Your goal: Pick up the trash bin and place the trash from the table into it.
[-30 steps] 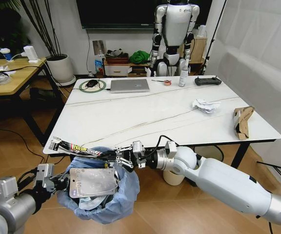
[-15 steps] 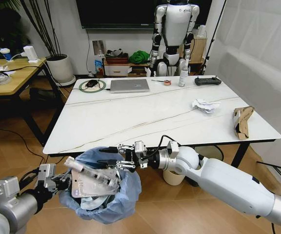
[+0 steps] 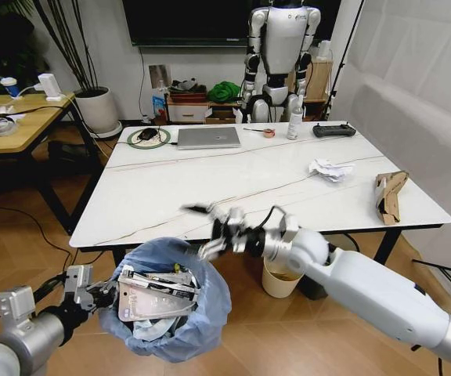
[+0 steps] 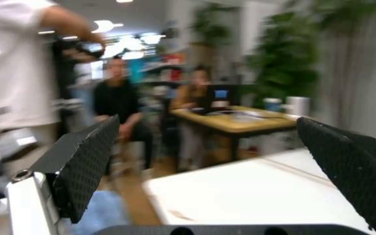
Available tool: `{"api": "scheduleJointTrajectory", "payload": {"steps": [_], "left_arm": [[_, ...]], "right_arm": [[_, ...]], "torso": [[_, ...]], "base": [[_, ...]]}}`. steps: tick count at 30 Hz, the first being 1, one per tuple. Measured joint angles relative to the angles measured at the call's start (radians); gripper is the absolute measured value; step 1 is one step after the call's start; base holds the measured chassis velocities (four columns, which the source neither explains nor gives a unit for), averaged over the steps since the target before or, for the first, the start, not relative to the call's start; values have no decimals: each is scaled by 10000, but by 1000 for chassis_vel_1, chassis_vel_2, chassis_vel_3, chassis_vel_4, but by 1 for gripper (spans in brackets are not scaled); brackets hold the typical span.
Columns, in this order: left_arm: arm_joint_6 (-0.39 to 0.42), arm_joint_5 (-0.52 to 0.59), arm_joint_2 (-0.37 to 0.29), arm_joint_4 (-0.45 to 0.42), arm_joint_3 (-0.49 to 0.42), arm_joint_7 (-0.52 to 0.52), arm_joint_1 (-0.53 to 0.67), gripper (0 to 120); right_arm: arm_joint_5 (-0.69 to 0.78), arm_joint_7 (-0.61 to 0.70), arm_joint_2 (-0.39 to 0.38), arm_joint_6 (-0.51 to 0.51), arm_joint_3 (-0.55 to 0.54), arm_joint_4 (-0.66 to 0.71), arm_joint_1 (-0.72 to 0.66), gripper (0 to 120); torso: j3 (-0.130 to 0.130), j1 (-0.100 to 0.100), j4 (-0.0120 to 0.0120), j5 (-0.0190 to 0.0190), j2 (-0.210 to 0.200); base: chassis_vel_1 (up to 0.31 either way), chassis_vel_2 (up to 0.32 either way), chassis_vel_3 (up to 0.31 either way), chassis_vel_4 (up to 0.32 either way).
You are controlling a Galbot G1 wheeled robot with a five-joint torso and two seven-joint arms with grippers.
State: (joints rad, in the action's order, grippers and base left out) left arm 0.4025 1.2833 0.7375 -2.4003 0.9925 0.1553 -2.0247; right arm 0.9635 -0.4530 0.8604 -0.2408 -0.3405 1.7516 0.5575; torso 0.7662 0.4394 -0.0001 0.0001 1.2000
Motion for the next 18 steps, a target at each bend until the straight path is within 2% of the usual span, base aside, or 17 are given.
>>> {"api": "scheduleJointTrajectory", "payload": {"steps": [2, 3, 8, 10, 11, 18], "left_arm": [[-34, -141, 46, 48, -88, -106, 23, 0], [-34, -141, 46, 48, -88, -106, 23, 0], [-92, -415, 232, 81, -228, -255, 147, 0], [-129, -582, 371, 85, -317, -336, 171, 0], [-129, -582, 371, 85, -317, -336, 171, 0], [-242, -940, 575, 192, -441, -695, 127, 0]], "right_arm": [[55, 534, -235, 23, 602, 1, 496, 100], [55, 534, -235, 23, 602, 1, 496, 100], [-25, 626, -585, 39, 1925, -248, 1646, 100], [-86, 591, -646, 70, 2788, -394, 2452, 100], [-86, 591, -646, 70, 2788, -394, 2452, 100], [-498, 109, -275, 78, 6414, -527, 5331, 100]], "torso": [[0, 0, -2, 1, 0], [0, 0, -2, 1, 0], [0, 0, 0, 0, 0], [0, 0, 3, 1, 0], [0, 0, 3, 1, 0], [-1, -1, -1, 0, 0]], "base": [[0, 0, 0, 0], [0, 0, 0, 0], [0, 0, 0, 0], [0, 0, 0, 0], [0, 0, 0, 0], [0, 0, 0, 0]]}}
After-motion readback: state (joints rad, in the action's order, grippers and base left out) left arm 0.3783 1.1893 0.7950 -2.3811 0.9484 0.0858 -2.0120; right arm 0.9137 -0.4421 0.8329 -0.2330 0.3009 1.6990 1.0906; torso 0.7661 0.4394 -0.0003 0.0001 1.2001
